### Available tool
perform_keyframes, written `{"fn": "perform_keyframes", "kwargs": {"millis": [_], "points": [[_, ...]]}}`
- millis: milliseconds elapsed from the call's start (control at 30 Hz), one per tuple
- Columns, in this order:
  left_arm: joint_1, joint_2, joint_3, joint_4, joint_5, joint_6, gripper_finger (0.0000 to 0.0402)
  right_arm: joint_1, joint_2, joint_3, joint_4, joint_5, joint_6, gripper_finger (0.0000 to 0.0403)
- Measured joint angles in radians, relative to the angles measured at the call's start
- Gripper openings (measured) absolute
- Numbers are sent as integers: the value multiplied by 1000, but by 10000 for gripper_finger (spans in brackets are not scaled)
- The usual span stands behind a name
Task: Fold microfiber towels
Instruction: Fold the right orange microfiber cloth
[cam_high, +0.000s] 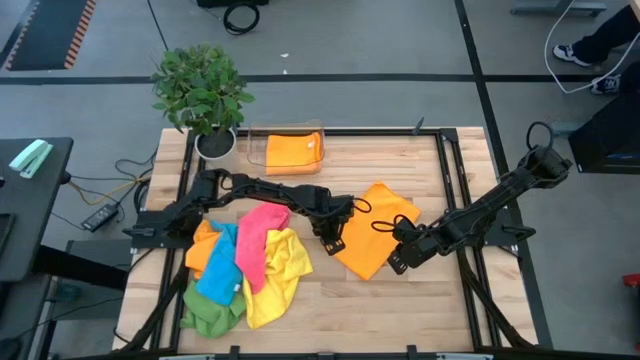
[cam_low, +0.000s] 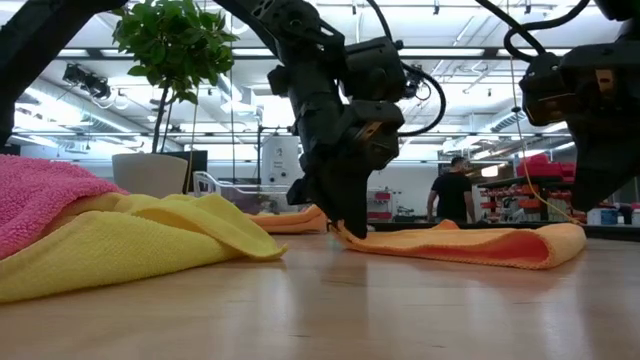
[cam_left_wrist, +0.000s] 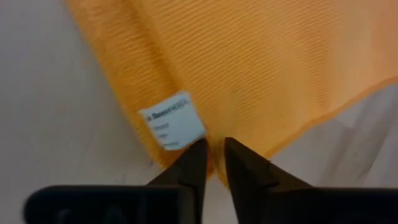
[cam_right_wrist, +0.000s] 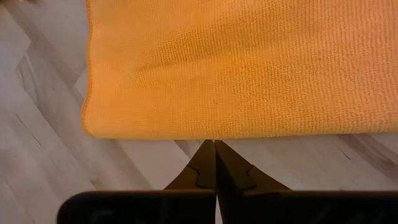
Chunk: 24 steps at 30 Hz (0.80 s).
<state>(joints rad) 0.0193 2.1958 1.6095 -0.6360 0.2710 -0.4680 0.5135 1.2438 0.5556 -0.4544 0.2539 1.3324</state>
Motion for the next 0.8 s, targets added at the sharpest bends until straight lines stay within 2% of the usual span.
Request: {"fn": "perform_keyframes", "kwargs": {"millis": [133,500,800], "points": [[2,0,1,-3,1,4,10,0,0,0,-4,0,-12,2],[22,-82,2,10,2,-11,10,0,0,0,-16,0,-13,2],[50,-70,2,-58,-16,31,13,0,0,0,-15,0,-10,2]]}}
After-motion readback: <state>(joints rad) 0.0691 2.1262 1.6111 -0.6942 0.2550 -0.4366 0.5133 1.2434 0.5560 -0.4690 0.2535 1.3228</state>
